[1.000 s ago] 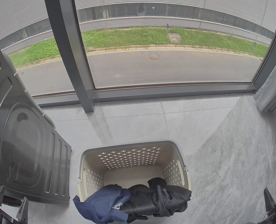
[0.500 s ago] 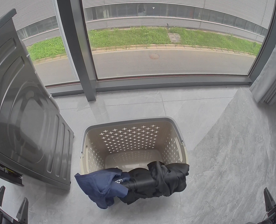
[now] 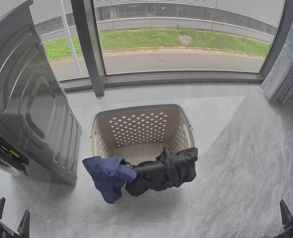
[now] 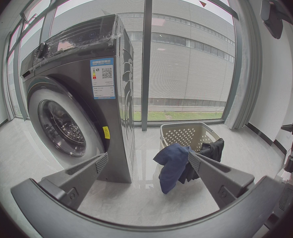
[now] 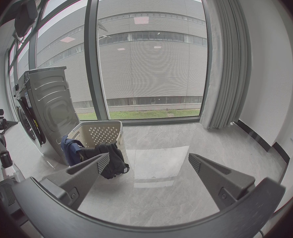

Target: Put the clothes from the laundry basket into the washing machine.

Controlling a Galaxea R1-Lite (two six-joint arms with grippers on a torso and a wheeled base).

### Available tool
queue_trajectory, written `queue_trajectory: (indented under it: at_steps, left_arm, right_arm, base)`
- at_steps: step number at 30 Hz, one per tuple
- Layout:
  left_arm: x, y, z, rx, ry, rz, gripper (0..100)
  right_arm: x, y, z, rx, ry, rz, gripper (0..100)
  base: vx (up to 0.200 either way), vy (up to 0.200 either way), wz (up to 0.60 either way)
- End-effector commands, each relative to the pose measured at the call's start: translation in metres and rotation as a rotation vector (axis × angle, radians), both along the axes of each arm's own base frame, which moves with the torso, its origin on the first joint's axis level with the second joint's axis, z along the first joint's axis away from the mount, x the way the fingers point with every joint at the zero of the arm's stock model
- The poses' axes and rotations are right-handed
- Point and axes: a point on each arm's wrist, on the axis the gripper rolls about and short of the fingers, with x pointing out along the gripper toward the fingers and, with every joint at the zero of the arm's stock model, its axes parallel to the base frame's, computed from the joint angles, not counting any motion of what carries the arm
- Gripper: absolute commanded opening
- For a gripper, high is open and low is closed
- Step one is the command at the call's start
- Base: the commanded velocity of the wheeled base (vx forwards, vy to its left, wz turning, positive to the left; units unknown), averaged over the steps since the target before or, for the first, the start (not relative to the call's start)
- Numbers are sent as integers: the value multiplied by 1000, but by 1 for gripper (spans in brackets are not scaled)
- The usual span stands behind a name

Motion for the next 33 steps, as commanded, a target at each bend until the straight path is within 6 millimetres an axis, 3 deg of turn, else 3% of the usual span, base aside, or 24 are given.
queue_trajectory:
  at_steps: [1, 8, 23, 33]
  left_arm:
    - [0, 0, -5, -1, -1, 1, 100]
    - [0, 0, -5, -1, -1, 1, 100]
    - [0, 0, -5, 1, -1, 0, 100]
    - [0, 0, -5, 1, -1, -2, 100]
  right_arm:
    - [0, 0, -5, 1, 2, 1, 100]
    - [0, 0, -5, 0, 1, 1, 100]
    - [0, 0, -5, 0, 1, 1, 100]
    - [0, 0, -5, 0, 1, 1, 100]
  base:
    - [-200, 0, 0]
    - [-200, 0, 0]
    - [0, 0, 0]
    - [0, 200, 0]
